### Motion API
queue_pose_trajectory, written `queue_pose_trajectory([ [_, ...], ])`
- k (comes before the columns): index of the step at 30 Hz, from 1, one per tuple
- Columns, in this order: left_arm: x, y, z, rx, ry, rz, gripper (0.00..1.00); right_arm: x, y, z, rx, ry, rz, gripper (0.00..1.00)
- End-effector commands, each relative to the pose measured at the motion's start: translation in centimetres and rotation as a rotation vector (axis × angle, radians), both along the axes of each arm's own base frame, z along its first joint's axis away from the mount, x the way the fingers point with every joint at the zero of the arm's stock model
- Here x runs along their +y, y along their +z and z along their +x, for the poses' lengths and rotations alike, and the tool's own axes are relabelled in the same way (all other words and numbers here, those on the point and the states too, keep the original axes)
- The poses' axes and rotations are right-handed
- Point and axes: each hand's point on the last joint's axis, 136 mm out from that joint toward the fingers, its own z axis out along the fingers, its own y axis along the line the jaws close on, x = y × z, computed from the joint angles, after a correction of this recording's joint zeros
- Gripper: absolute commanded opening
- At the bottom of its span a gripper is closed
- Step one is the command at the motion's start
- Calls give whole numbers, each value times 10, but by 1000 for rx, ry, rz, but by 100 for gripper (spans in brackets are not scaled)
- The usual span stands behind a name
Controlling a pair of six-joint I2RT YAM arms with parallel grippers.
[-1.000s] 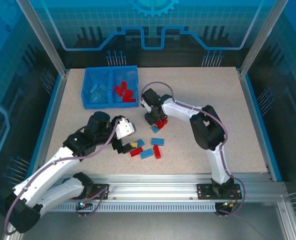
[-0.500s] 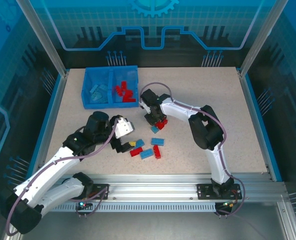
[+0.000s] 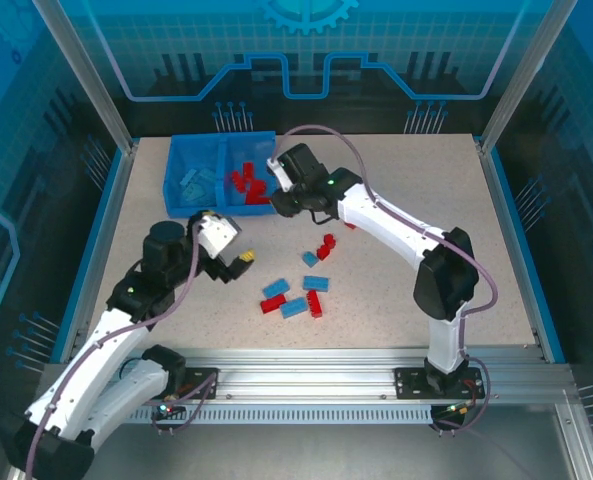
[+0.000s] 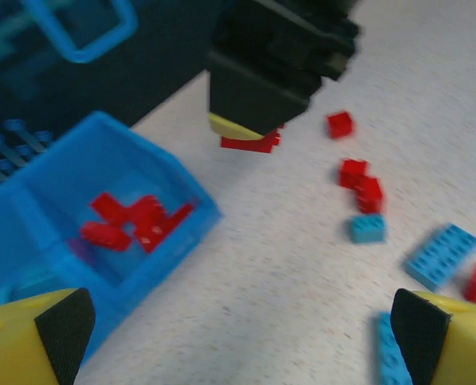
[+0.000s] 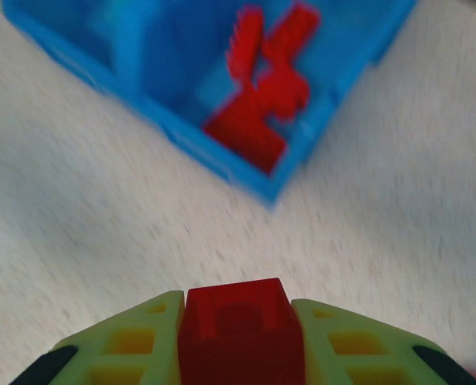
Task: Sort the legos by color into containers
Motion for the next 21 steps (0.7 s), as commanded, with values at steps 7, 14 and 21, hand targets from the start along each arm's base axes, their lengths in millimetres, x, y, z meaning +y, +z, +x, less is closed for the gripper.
queue_pose_trajectory([
  [7, 77, 25, 24, -88, 447, -92, 99, 56, 26, 86, -264, -116, 38, 26],
  [14, 94, 32, 21, -135, 530, -97, 99, 96, -18, 131, -279, -67, 46, 28],
  [21, 89, 29, 24, -117, 504, -100, 99, 117, -28, 139, -273, -30, 161, 43],
])
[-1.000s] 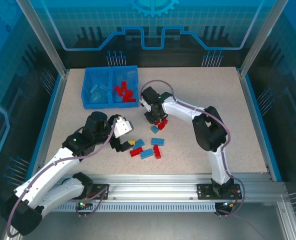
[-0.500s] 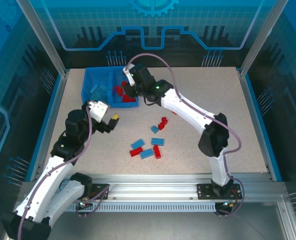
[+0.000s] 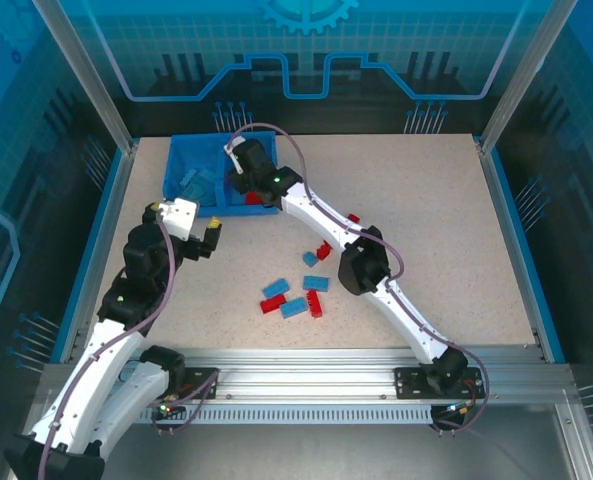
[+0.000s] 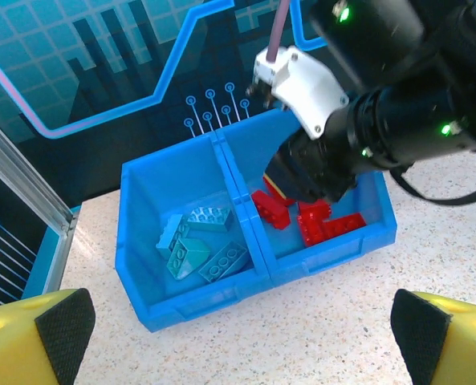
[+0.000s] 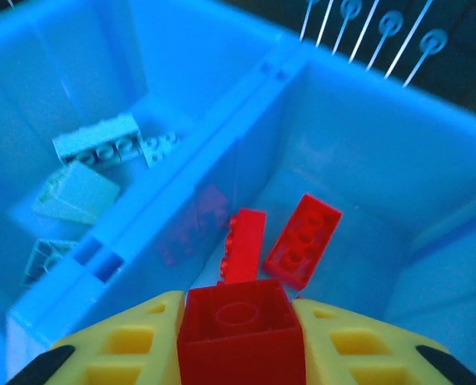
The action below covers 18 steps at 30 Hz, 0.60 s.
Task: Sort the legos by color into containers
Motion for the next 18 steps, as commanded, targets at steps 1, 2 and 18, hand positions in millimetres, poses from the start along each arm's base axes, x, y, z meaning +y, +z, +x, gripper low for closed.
queue_pose_trajectory([
  [1, 4, 3, 3, -21, 23, -14, 99, 8, 51, 4, -75, 31, 115, 48],
  [2, 5, 3, 3, -22, 24, -13, 99, 8, 56, 3, -74, 33, 121, 52],
  [18, -4, -16, 14, 58, 12, -64, 99, -97, 192, -137, 153, 184, 119, 68],
])
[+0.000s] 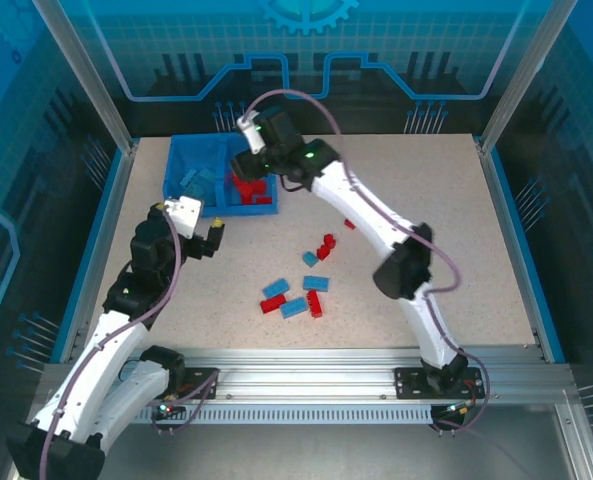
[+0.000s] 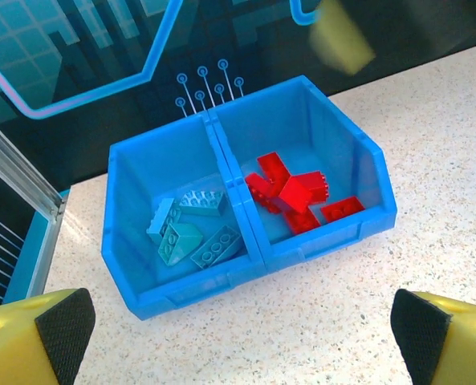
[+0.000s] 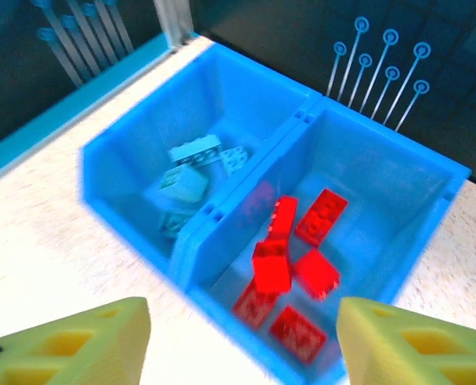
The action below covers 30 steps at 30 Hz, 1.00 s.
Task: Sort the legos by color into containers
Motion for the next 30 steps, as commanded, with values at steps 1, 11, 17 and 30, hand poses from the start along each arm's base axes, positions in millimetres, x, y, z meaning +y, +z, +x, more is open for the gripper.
queue_pose_trajectory([
  [1, -8, -1, 6, 9, -21, -80, 99, -52, 38, -62, 83, 80, 30, 71],
  [11, -100, -17, 13, 410, -137, -555, 97, -208, 26, -202, 132, -125, 146, 100],
  [17, -147, -73, 10, 623, 61, -647, 97, -257, -21, -252, 269, -282, 236, 100],
  [30, -223, -192, 24, 921, 116, -478, 88, -261, -59, -260, 374, -339, 239, 100],
])
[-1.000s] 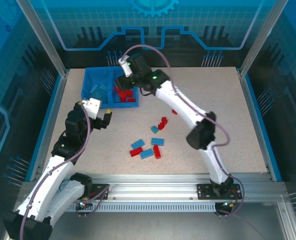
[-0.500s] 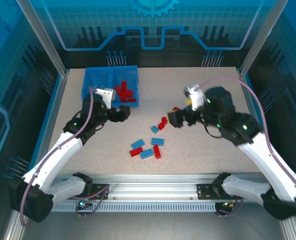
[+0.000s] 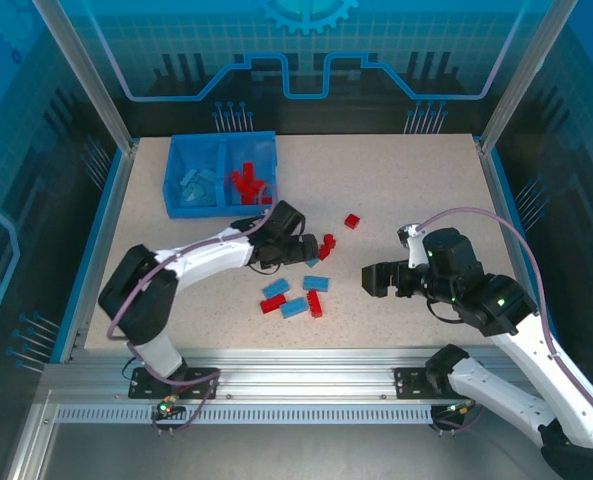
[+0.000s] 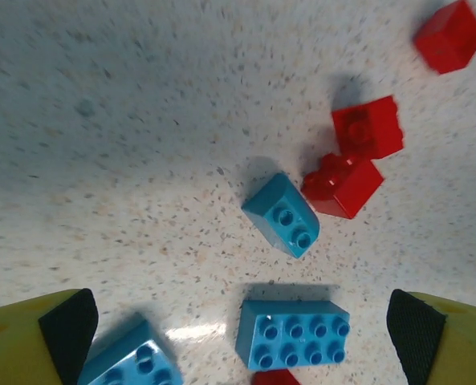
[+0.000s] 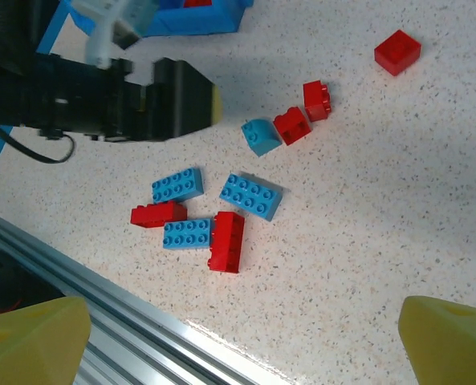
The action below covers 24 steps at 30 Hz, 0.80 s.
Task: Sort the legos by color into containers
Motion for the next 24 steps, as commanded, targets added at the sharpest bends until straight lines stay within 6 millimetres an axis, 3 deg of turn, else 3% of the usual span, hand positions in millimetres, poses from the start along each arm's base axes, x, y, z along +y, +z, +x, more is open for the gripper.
queue_pose_trajectory([
  [1, -9, -8, 7, -25, -110, 52, 86, -2, -1, 1, 12, -26, 18, 100],
  [7, -22, -26, 12, -81, -452, 151, 84, -3, -3, 2, 18, -32, 13, 100],
  [13, -36, -39, 15, -77, -576, 150, 86, -2, -6, 3, 36, -44, 20, 100],
  [21, -39, -51, 21, -69, -606, 172, 53, -2, -3, 3, 37, -48, 24, 100],
  [24, -37, -53, 20, -61, -603, 177, 45, -1, -4, 2, 42, -38, 24, 100],
])
